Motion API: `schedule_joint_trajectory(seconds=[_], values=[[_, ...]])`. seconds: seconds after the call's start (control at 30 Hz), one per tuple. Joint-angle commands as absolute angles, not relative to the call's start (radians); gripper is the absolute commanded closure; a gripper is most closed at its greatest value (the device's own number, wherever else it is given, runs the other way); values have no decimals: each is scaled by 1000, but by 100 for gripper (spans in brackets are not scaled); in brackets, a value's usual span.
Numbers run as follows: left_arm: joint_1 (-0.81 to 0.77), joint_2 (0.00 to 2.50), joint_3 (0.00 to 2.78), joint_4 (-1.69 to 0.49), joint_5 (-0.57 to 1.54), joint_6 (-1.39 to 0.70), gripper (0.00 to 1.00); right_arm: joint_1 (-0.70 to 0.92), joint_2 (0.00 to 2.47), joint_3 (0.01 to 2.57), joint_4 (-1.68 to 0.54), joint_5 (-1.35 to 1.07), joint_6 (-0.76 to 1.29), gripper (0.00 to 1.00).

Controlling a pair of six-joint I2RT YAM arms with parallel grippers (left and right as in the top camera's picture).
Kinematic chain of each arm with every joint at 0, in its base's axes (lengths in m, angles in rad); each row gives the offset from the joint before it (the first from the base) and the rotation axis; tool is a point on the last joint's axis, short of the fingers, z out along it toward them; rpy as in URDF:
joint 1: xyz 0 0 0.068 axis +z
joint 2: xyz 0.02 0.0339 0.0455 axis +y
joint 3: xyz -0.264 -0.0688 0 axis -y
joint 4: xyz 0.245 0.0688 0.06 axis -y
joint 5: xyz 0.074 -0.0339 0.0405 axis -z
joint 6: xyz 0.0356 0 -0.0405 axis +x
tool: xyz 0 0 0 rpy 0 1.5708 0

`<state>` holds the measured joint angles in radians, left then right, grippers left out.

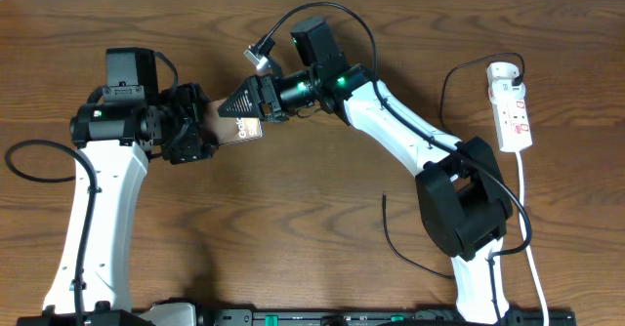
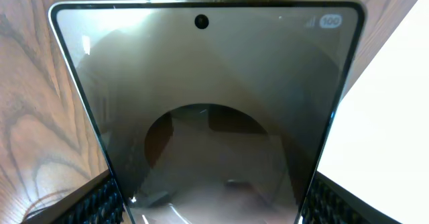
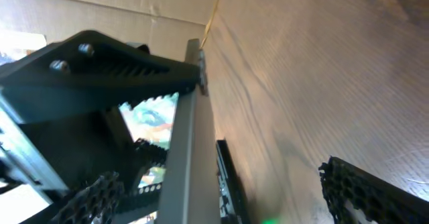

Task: Plug charger to phone and switch on socket
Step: 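Grasp the phone's side edge with the right gripper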

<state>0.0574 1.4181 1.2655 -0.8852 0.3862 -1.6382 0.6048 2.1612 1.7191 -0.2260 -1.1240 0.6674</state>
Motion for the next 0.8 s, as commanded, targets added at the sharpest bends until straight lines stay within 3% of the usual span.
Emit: schedule_joint_trajectory(seconds=[0.0,0.77], values=[[52,1420,1272,-880,388,-1652,93,623,2154,1724,-223,-1101,680,6],[21,1420,1272,-876,384,-1675,93,630,2154,1724,-177,-1081,737,14]])
